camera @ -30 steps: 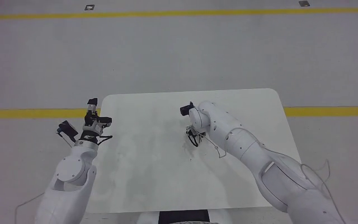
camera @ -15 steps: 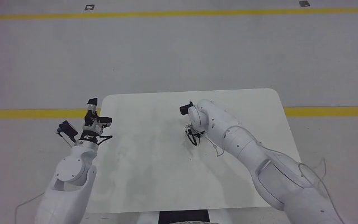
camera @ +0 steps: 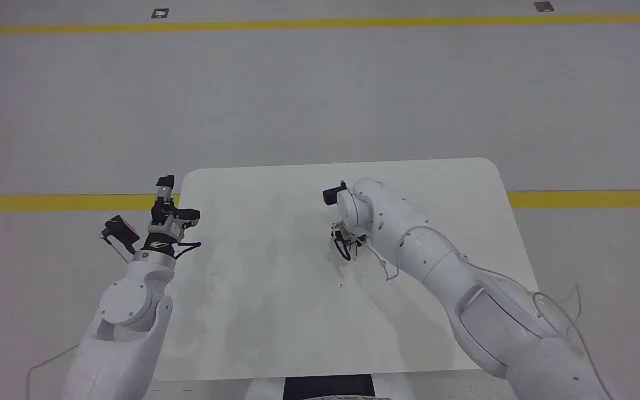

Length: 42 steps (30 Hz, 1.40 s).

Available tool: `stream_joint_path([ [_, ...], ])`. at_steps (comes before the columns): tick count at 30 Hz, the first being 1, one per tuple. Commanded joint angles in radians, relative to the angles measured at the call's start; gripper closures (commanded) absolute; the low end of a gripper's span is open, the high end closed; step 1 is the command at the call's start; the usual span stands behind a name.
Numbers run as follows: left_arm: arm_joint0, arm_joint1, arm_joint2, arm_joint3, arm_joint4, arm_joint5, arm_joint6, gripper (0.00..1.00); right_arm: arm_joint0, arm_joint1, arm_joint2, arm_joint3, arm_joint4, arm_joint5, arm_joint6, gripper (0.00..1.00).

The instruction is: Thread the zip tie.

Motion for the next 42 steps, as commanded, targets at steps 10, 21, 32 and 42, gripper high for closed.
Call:
stream_joint_path([
  [10, 0.0, 0.0, 0.0, 0.0, 0.0, 0.0, 0.0, 0.0, -0.001, -0.015, 0.01, 0.026, -0.004, -0.001, 0.0, 0.81],
  [21, 0.0, 0.0, 0.0, 0.0, 0.0, 0.0, 0.0, 0.0, 0.006, -0.03, 0.018, 0.048, -0.027, 0.01, 0.004, 1.0],
  [32, 0.0, 0.0, 0.0, 0.0, 0.0, 0.0, 0.0, 0.0, 0.004, -0.025, 0.056, 0.001, -0.073, 0.01, 0.044, 1.0],
  [42, 0.0, 0.0, 0.0, 0.0, 0.0, 0.0, 0.0, 0.0, -0.022, 0.005, 0.115, -0.104, -0.098, -0.009, 0.145, 1.0],
])
